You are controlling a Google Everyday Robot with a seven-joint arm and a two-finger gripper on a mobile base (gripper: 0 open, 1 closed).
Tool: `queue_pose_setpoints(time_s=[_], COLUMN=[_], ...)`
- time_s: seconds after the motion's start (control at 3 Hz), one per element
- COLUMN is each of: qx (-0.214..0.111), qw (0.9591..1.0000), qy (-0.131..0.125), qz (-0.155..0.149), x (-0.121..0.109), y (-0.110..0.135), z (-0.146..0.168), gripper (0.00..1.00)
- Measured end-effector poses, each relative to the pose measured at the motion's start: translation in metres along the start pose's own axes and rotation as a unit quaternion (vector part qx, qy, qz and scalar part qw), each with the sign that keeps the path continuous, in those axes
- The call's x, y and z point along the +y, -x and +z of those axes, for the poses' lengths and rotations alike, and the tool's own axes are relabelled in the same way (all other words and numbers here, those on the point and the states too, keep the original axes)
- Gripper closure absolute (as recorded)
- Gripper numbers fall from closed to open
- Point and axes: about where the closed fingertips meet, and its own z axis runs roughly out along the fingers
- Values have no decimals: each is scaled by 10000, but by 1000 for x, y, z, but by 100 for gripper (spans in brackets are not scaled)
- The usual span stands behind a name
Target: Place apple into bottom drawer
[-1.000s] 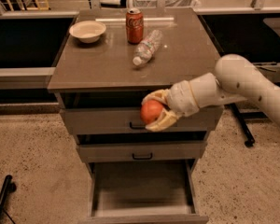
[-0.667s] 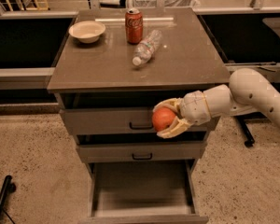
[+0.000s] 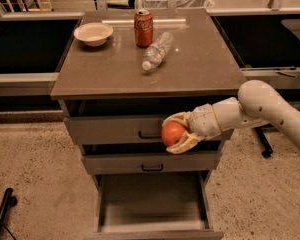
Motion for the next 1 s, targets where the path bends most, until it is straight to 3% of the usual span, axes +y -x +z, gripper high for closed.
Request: queue_pose_setpoints(time_s=[0.33,0.67,1.0], qx=[364,571,571], qw=[9987,9960,9960], qy=[-130,-78,-78], qz=[320,685,685], x=[27,76,76], y=[-65,-141,-141], z=[22,58,58], gripper=[100,100,100])
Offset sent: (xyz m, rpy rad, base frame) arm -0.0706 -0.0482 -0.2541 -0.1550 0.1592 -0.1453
